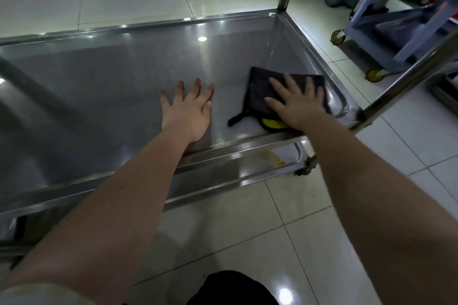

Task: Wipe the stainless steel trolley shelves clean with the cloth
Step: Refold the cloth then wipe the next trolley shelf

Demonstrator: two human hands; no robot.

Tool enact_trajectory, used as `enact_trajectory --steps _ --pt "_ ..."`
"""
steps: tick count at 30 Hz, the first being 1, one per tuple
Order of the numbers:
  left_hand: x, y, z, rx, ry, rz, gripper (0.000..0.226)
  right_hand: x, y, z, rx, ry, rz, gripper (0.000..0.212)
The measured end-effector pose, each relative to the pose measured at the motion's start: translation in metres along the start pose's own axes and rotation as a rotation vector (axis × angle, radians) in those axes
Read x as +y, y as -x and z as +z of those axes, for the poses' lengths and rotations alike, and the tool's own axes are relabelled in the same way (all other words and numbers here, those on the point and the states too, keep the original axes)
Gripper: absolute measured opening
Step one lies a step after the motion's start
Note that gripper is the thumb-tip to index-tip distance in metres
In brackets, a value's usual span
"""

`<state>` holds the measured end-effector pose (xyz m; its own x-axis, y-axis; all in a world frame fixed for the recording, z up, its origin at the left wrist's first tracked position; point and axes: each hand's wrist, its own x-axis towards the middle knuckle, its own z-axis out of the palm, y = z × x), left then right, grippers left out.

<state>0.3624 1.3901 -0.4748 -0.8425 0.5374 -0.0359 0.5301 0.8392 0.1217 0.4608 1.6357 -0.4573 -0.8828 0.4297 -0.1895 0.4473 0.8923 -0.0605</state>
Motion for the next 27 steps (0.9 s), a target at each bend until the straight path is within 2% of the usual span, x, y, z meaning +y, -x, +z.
enact_trajectory --steps 4,6,8,12,15,17,22,25,27 --pt "-0.001 -0.003 -0.002 -0.020 0.014 -0.031 0.050 -0.073 0.028 0.010 -0.033 0.025 -0.231 0.062" --pt "-0.003 -0.004 -0.002 -0.026 0.008 -0.030 0.051 -0.071 0.032 0.009 -0.053 0.018 -0.253 0.061" --pt "-0.005 -0.004 -0.003 -0.034 0.006 -0.017 0.051 -0.032 0.026 0.001 -0.071 -0.013 -0.189 0.061" --pt "-0.002 -0.003 -0.003 -0.030 0.004 -0.024 0.051 0.064 0.021 -0.007 -0.121 0.028 0.093 0.061" --pt "0.000 -0.004 -0.002 -0.027 0.002 -0.021 0.051 0.061 0.025 -0.006 -0.097 0.039 0.140 0.061" --pt "-0.002 -0.005 -0.003 -0.035 -0.002 -0.024 0.051 0.033 0.030 -0.004 -0.081 0.012 0.083 0.062" --pt "-0.004 -0.004 -0.003 -0.030 0.009 -0.031 0.050 -0.059 0.064 0.009 -0.082 0.016 -0.189 0.063" --pt "-0.003 -0.002 -0.004 -0.025 0.010 -0.032 0.050 -0.058 0.067 0.008 -0.084 -0.030 -0.218 0.061" --pt "-0.002 -0.002 -0.005 -0.026 0.013 -0.037 0.051 -0.033 0.061 0.005 -0.065 -0.042 -0.165 0.061"
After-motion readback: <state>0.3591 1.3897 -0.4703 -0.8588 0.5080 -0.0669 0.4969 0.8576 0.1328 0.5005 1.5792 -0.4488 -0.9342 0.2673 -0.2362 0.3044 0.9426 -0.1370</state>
